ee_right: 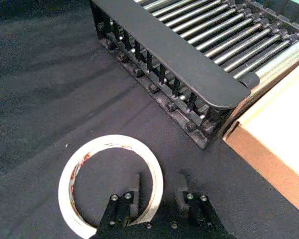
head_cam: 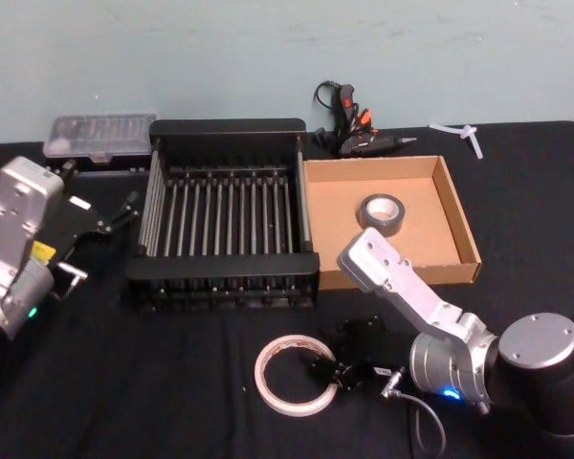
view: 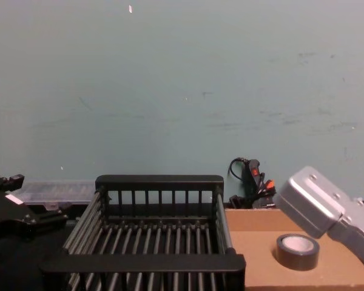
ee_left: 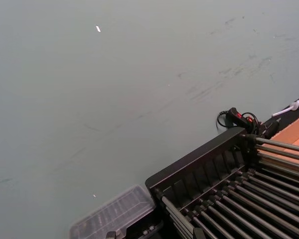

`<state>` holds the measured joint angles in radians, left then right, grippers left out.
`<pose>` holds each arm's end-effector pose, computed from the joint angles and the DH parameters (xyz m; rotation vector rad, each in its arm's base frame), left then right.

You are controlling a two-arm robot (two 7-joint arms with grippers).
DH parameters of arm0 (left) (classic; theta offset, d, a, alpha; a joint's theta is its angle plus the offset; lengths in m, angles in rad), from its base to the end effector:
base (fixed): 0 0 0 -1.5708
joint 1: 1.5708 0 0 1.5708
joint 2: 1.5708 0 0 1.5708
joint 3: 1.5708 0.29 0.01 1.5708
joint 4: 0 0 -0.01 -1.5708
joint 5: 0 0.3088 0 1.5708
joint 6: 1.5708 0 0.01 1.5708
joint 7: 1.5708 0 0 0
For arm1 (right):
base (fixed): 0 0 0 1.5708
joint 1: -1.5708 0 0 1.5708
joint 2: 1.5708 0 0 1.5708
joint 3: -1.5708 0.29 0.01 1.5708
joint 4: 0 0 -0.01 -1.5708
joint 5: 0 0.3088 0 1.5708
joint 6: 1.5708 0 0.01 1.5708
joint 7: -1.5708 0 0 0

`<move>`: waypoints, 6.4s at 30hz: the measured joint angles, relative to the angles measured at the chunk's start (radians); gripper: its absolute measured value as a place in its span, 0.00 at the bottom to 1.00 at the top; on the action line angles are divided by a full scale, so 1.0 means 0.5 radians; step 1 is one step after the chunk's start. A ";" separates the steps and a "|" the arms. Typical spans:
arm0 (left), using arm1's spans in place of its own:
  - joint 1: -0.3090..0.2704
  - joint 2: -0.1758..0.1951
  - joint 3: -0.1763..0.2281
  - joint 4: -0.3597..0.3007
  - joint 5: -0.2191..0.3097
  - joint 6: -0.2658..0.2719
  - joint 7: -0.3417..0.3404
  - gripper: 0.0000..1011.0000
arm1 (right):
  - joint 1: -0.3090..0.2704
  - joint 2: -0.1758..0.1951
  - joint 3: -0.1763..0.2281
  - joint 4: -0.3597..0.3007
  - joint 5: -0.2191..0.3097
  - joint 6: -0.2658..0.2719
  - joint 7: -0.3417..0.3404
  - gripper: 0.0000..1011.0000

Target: Pick up the white tape and place it into the black box , Pick up the silver tape and place it into the brown box.

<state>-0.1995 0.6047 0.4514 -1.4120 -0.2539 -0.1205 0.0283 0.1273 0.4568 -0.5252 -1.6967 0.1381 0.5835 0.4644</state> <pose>0.3581 0.0827 -0.3023 0.3045 -0.2850 1.2480 0.3194 0.0304 -0.2725 -0.6436 0.1710 -0.6533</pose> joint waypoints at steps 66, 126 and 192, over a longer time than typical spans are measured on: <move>0.000 0.000 0.000 0.000 0.000 0.000 0.000 0.99 | 0.051 0.151 0.102 -0.196 0.217 -0.312 0.066 0.10; 0.000 0.000 0.000 0.000 0.000 0.000 0.000 0.99 | 0.950 -0.573 -0.097 1.154 -0.344 -1.019 -0.235 0.10; 0.000 0.000 0.000 0.000 0.000 0.000 0.000 0.99 | 1.025 -0.760 -0.039 1.477 -0.473 -1.155 -0.255 0.99</move>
<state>-0.1996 0.6047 0.4514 -1.4120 -0.2539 -0.1205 0.0283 0.6395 0.0768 -0.5445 -0.9582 -0.0983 0.0060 0.3368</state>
